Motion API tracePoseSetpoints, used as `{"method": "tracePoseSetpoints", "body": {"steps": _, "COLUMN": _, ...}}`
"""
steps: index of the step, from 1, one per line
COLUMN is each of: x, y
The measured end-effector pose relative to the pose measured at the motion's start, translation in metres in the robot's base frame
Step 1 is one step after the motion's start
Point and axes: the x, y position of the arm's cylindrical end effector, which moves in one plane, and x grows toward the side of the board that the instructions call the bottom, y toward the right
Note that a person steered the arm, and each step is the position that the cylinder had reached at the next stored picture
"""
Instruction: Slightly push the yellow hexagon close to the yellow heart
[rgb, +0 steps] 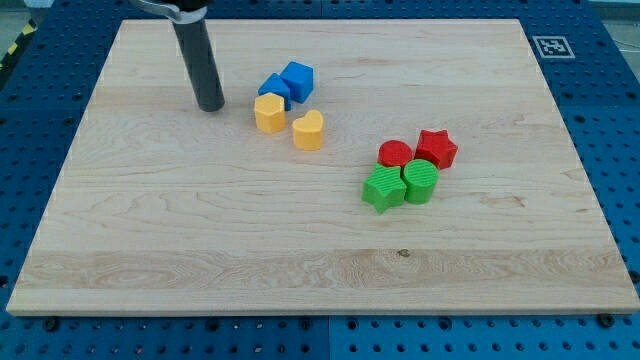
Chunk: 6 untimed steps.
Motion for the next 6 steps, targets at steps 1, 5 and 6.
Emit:
{"method": "tracePoseSetpoints", "body": {"steps": 1, "x": 0.005, "y": 0.025}}
{"method": "tracePoseSetpoints", "body": {"steps": 5, "x": 0.04, "y": -0.002}}
{"method": "tracePoseSetpoints", "body": {"steps": 6, "x": 0.107, "y": 0.008}}
